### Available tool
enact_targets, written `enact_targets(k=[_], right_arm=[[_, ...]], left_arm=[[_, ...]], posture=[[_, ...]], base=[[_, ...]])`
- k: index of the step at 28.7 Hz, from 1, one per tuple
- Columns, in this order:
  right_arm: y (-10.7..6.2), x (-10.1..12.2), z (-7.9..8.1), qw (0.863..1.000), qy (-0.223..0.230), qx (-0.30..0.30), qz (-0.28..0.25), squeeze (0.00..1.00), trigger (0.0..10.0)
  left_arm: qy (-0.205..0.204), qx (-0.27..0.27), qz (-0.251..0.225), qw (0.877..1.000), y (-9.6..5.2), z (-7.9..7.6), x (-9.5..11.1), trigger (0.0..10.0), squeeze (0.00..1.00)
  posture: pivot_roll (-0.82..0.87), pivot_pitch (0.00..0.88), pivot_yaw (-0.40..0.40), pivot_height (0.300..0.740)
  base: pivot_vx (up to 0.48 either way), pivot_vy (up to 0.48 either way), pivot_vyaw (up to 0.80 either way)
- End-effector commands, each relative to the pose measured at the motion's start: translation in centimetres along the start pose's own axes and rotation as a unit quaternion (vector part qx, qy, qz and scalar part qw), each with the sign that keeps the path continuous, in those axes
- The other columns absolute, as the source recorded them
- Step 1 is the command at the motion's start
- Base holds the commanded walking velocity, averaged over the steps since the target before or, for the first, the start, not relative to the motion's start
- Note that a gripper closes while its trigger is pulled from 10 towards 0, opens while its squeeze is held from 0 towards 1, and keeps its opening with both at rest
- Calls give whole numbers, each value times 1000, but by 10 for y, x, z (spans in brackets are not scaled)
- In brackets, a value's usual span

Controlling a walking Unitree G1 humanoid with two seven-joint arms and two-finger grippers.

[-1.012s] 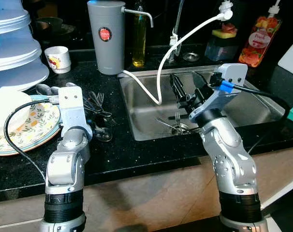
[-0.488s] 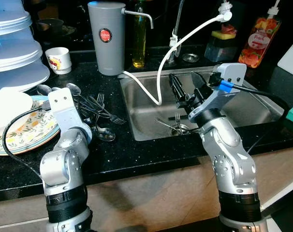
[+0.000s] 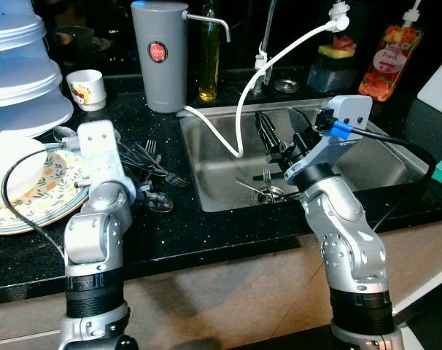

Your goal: Kitchen organization

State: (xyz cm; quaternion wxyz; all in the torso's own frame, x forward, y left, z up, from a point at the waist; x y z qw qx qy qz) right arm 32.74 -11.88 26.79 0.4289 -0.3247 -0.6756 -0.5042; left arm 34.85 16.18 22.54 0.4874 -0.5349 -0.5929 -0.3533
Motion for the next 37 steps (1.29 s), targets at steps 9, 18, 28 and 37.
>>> enact_targets(k=[9,18,28,37], right_arm=[[2,2,-3,1000,2,-8,-4,0,10000],[4,5,-11,1000,-3,-29,-9,0,10000],[-7,19,-57,987,-81,-136,-22,0,10000],[-14,29,-69,974,-121,-188,-42,0,10000]], left_arm=[[55,-79,-112,989,-1,-32,41,10000,0],[-10,-258,-77,963,7,-88,43,10000,0],[176,-388,-142,894,36,-134,60,10000,1000],[44,-425,-251,869,23,-136,132,10000,0]], posture=[[33,0,-25,740],[23,0,-31,740],[-33,0,0,740],[-52,0,10,740]], base=[[0,0,0],[0,0,0],[0,0,0],[0,0,0]])
Point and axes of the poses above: a point about 5 cm out from each wrist's last joint towards the gripper, its own y axis pointing out of the wrist towards the gripper, its own x axis along the axis of the wrist's last joint, z = x × y, the point moved 2 cm from there along y, pointing out of the wrist towards the gripper, and after that the axes turned 14 degrees about -y, right-handed, at the moved point
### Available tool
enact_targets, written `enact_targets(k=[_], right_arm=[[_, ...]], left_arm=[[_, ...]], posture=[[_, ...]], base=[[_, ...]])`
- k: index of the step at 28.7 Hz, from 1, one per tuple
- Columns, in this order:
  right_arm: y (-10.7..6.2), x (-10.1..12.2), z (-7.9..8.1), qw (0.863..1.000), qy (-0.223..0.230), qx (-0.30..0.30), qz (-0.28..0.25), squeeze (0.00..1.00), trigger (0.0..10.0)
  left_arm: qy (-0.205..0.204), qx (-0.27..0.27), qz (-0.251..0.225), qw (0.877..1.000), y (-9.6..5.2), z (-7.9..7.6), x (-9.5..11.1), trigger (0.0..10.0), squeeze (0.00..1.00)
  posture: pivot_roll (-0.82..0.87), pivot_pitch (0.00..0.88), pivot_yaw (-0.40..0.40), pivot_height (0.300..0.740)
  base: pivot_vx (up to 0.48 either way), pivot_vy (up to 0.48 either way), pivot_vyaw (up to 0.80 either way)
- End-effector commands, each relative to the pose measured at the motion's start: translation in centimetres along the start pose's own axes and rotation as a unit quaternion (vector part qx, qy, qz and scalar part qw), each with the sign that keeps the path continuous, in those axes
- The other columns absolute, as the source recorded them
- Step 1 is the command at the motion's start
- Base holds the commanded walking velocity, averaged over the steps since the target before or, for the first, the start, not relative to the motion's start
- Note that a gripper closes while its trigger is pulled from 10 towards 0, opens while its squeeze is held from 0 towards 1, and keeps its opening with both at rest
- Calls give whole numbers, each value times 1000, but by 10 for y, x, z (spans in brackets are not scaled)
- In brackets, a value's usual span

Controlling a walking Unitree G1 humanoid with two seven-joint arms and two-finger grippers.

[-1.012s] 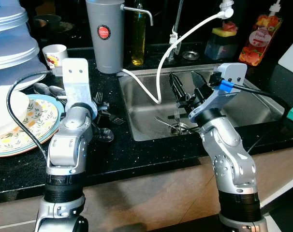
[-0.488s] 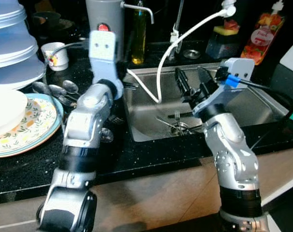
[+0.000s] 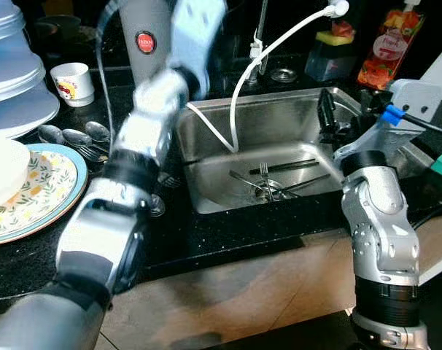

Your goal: Kitchen organization

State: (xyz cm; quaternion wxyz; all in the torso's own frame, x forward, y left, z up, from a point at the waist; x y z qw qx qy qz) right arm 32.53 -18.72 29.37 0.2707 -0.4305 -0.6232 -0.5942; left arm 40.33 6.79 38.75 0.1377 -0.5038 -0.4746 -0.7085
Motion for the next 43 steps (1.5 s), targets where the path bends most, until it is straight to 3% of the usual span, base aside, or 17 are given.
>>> enact_targets(k=[1,4,6,7,8,9,11,12,17,21,25,29,33,34,36,37,43], right_arm=[[-2,5,-1,1000,-16,-2,-15,0,10000],[-2,6,1,999,-28,4,-18,0,10000],[-2,8,0,999,-46,13,-22,0,10000],[-2,8,0,999,-46,13,-22,0,10000],[-3,9,0,998,-60,19,-25,0,10000],[-3,9,0,998,-60,19,-25,0,10000],[-6,8,-3,997,-76,25,-24,0,10000],[-6,8,-3,997,-76,25,-24,0,10000],[-6,-6,4,999,-48,23,-3,0,10000],[-5,-9,16,999,-29,34,2,0,10000],[-6,-10,23,999,-16,48,0,0,10000],[-4,-20,29,998,15,56,24,0,10000],[-1,-16,32,998,17,58,12,0,10000],[-2,-20,32,998,20,57,18,0,10000],[-3,-20,34,998,19,59,19,0,10000],[-4,-20,35,998,19,62,18,0,10000],[-4,-21,33,998,21,57,20,0,10000]], left_arm=[[-10,-5,-10,1000,-6,9,5,10000,0],[7,-21,-4,1000,-11,13,7,10000,0],[106,-52,67,991,-25,19,-7,10000,0],[106,-52,67,991,-25,19,-7,10000,0],[148,-75,106,980,-39,25,-17,10000,0],[148,-75,106,980,-39,25,-17,10000,0],[183,-118,163,962,-70,34,-30,10000,0],[183,-118,163,962,-70,34,-30,10000,0],[217,-216,303,902,-149,52,-32,10000,0],[214,-268,337,877,-174,46,-28,10000,0],[205,-299,343,866,-185,39,-22,10000,0],[176,-345,354,851,-202,17,-21,10000,0],[153,-371,371,837,-213,-3,-37,10000,0],[163,-371,390,827,-220,-3,-45,10000,0],[168,-370,397,823,-222,-2,-48,10000,0],[201,-348,411,818,-222,3,-60,10000,0],[278,-269,423,819,-215,18,-88,10000,0]], posture=[[-55,0,8,740],[-69,0,4,740],[-78,0,3,740],[-78,0,3,740],[-85,0,1,740],[-85,0,1,740],[-67,0,6,740],[-67,0,6,740],[17,0,15,740],[36,0,5,740],[76,0,-11,740],[84,0,-21,740],[85,0,-18,740],[83,0,-16,740],[83,0,-16,740],[79,0,-12,740],[62,0,-7,740]], base=[[0,0,0],[0,0,0],[0,0,0],[0,0,0],[0,0,0],[0,0,0],[0,0,0],[0,0,0],[0,0,0],[0,0,0],[0,0,0],[0,0,0],[0,0,0],[0,0,0],[0,0,0],[0,0,0],[0,0,0]])
Point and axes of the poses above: a point about 5 cm out from each wrist's last joint towards the gripper, its own y axis pointing out of the wrist towards the gripper, its own x axis along the axis of the wrist's last joint, z = x × y, the point moved 2 cm from there along y, pointing out of the wrist towards the gripper, and after that the axes turned 14 degrees about -y, right-handed, at the moved point
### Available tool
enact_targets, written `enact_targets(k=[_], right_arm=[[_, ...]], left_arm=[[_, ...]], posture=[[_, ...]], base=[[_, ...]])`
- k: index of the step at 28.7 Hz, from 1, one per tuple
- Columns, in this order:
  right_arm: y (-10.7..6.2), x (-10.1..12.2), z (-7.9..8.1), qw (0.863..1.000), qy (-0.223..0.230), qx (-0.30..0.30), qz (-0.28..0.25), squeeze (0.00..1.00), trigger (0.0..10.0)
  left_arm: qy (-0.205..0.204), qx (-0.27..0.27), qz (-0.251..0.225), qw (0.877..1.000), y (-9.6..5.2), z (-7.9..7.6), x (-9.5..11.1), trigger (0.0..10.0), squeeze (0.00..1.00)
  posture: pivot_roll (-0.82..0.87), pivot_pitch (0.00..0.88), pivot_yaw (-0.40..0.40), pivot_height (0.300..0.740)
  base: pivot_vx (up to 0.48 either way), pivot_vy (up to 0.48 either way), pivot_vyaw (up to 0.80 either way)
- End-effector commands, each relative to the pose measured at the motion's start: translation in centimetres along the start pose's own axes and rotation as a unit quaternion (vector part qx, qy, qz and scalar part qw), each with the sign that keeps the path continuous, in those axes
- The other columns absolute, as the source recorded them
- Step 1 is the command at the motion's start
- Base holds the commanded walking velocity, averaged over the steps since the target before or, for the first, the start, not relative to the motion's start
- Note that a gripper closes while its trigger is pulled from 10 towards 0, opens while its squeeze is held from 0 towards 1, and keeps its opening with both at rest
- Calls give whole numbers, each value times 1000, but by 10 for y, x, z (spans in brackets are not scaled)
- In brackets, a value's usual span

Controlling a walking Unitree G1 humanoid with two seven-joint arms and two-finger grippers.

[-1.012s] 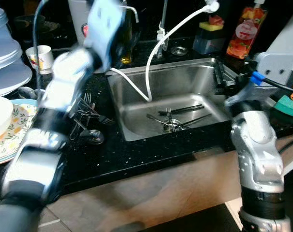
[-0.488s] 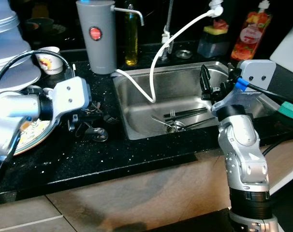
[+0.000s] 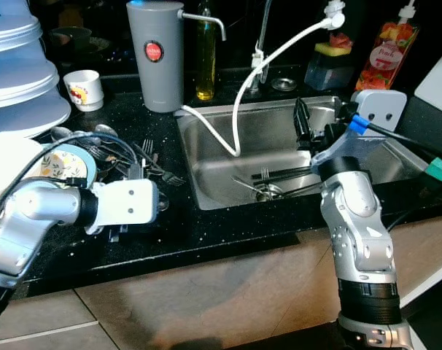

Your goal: Kitchen organization

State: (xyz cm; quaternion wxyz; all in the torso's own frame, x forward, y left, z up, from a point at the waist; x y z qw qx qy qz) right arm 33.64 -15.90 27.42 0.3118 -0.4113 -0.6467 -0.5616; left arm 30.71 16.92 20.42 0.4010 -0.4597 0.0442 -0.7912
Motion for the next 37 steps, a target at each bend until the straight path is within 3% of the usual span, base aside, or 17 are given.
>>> enact_targets(k=[1,2,3,4,11,14,16,17,18,19,20,21,23,25,37], right_arm=[[-2,-5,1,1000,4,0,8,0,10000],[-2,-5,0,1000,4,0,8,0,10000],[-1,-5,0,1000,3,-1,6,0,10000],[-1,-4,-2,1000,6,-4,6,0,10000],[0,-3,-5,1000,11,-9,5,0,10000],[-1,-2,-3,1000,13,-7,3,0,10000],[-1,-2,-2,1000,15,-8,4,0,10000],[-1,-2,-2,1000,15,-8,4,0,10000],[0,-2,-2,1000,16,-8,4,0,10000],[-1,-2,-1,1000,17,-8,3,0,10000],[-1,-2,-1,1000,19,-8,4,0,10000],[-1,-2,-1,1000,19,-8,4,0,10000],[-1,-2,-1,1000,20,-8,4,0,10000],[-1,-1,-1,1000,21,-8,2,0,10000],[-1,0,-4,1000,17,-15,0,0,10000]], left_arm=[[5,13,11,1000,7,-1,-4,10000,0],[2,18,9,1000,9,-1,-4,10000,0],[-4,23,8,1000,11,-1,-5,5922,0],[-6,27,5,1000,13,-2,-5,0,0],[-6,103,-63,993,11,21,15,0,0],[-8,191,-113,975,0,50,35,0,0],[-26,249,-150,956,-10,69,49,0,0],[-26,249,-150,956,-10,69,49,0,0],[-34,283,-170,943,-16,79,56,7255,0],[-33,333,-187,923,-23,90,63,10000,0],[-18,379,-195,905,-28,98,68,10000,0],[-18,379,-195,905,-28,98,68,10000,0],[-7,421,-206,883,-31,104,73,10000,0],[-17,443,-214,871,-31,106,75,10000,0],[-48,454,-241,856,-9,108,82,10000,0]], posture=[[62,0,-7,740],[62,0,-7,740],[52,0,-7,740],[52,0,-7,740],[47,0,-5,740],[48,0,-3,740],[44,0,-3,740],[44,0,-3,740],[54,0,5,740],[58,0,1,740],[45,0,3,740],[45,0,3,740],[45,0,1,740],[43,0,1,740],[22,0,12,740]], base=[[0,0,0],[0,0,0],[0,0,0],[0,0,0],[0,0,0],[0,0,0],[0,0,0],[0,0,0],[0,0,0],[0,0,0],[0,0,0],[0,0,0],[0,0,0],[0,0,0],[0,0,0]])
Point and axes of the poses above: a point about 5 cm out from each wrist's last joint towards the gripper, its own y axis pointing out of the wrist towards the gripper, its own x axis along the axis of the wrist's last joint, z = x × y, the point moved 2 cm from there along y, pointing out of the wrist towards the gripper, and after that the axes turned 14 degrees about -y, right-handed, at the moved point
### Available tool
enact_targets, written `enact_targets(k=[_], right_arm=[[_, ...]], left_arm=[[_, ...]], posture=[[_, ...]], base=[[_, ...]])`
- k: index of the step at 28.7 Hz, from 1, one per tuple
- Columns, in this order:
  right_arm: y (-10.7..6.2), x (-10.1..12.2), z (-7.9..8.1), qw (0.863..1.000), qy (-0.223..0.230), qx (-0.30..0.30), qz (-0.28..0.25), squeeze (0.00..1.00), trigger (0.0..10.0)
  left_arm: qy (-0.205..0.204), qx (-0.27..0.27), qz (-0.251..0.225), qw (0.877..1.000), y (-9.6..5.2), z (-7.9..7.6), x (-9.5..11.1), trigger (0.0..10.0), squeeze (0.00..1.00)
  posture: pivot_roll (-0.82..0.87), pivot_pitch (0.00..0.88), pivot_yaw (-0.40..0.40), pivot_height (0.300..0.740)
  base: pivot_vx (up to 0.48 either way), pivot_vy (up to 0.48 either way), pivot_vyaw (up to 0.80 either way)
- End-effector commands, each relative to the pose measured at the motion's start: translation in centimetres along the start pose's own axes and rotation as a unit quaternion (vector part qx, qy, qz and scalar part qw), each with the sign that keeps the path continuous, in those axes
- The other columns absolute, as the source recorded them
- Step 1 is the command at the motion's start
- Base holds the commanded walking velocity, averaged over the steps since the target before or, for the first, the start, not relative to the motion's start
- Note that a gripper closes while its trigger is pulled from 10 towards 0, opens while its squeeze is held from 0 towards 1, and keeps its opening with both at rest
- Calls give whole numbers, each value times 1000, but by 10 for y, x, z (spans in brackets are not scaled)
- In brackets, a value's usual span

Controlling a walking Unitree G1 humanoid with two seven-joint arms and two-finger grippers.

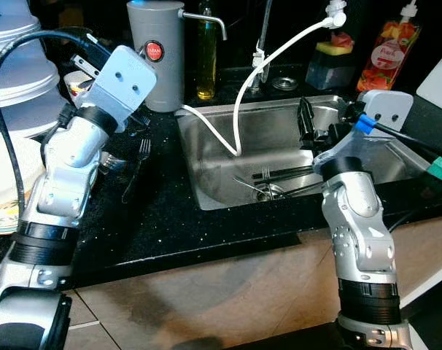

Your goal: Kitchen organization

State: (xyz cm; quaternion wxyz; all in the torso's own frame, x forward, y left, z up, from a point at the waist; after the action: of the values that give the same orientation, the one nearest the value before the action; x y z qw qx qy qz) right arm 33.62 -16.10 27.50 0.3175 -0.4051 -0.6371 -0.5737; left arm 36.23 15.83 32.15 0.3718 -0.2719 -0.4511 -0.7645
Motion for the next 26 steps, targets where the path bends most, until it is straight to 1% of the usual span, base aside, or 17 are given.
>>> enact_targets(k=[1,11,13,15,16,18,20,22,24,25,26], right_arm=[[-1,-1,-3,1000,1,-7,1,0,10000],[-2,-1,-4,1000,0,-9,2,0,10000],[-2,-1,-4,1000,0,-10,2,0,10000],[-2,-1,-4,1000,0,-11,2,0,10000],[-2,-2,-4,1000,1,-11,2,0,10000],[-2,-2,-3,1000,2,-10,3,0,10000],[-2,-2,-3,1000,3,-10,3,0,10000],[-2,-3,-2,1000,5,-9,4,0,10000],[-2,-3,-2,1000,5,-9,4,0,10000],[-2,-3,-1,1000,6,-9,4,0,10000],[-2,-3,-1,1000,6,-9,4,0,10000]], left_arm=[[10,1,-17,1000,6,-4,6,10000,0],[20,14,-11,1000,7,-3,1,10000,0],[31,29,1,999,6,2,-4,10000,0],[58,43,11,997,4,8,-9,10000,0],[69,60,26,996,2,15,-14,10000,0],[74,75,43,994,1,20,-20,10000,0],[82,105,81,988,-2,30,-32,10000,0],[76,134,117,981,-7,40,-44,10000,0],[76,134,117,981,-7,40,-44,10000,0],[77,147,131,977,-9,45,-49,10000,0],[77,147,131,977,-9,45,-49,10000,0]], posture=[[22,0,12,740],[19,0,15,740],[24,0,17,740],[26,0,18,740],[26,0,18,740],[26,0,18,740],[32,0,18,740],[36,0,17,740],[36,0,17,740],[36,0,17,740],[36,0,17,740]], base=[[0,0,0],[0,0,0],[0,0,0],[0,0,0],[0,0,0],[0,0,0],[0,0,0],[0,0,0],[0,0,0],[0,0,0],[0,0,0]])
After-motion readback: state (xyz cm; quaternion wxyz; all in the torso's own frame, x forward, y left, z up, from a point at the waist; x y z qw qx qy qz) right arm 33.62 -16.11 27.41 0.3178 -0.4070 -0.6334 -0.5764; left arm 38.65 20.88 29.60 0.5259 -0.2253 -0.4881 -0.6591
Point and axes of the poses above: a point about 5 cm out from each wrist's last joint towards the gripper, its own y axis pointing out of the wrist towards the gripper, its own x axis along the axis of the wrist's last joint, z = x × y, the point moved 2 cm from there along y, pointing out of the wrist towards the gripper, and after that the axes turned 14 degrees about -y, right-handed, at the moved point
